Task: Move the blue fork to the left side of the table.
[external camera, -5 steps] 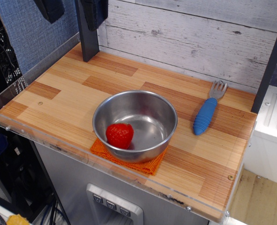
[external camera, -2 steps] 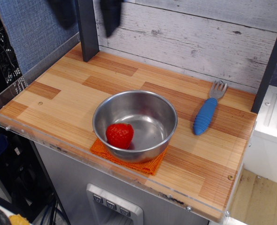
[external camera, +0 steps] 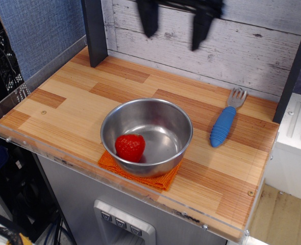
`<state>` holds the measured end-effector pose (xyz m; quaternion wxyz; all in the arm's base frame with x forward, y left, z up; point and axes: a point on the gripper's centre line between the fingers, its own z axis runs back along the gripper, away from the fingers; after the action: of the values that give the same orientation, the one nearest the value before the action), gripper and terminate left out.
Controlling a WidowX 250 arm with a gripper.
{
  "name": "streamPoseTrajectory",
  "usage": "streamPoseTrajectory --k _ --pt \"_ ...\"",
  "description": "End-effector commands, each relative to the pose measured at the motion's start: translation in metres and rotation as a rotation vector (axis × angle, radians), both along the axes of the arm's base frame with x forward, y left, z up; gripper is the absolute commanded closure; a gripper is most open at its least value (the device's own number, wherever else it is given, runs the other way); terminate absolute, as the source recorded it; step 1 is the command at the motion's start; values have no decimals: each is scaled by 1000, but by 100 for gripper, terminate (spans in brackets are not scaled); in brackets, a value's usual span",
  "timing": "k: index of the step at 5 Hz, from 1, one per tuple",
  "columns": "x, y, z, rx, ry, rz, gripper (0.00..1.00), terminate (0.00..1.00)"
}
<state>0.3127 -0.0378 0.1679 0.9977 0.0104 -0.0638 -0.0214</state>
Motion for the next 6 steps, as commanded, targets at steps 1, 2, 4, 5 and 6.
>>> streamPoseTrajectory --k 1,2,4,5,6 --pt "40 -27 -31 30 -87 11 0 0" --pt "48 -30 -50 23 -87 119 0 0" --pt "38 -43 -75 -61 -22 326 0 0" --pt "30 -47 -93 -44 9 355 0 0" --pt "24 -47 -113 -14 39 362 0 0"
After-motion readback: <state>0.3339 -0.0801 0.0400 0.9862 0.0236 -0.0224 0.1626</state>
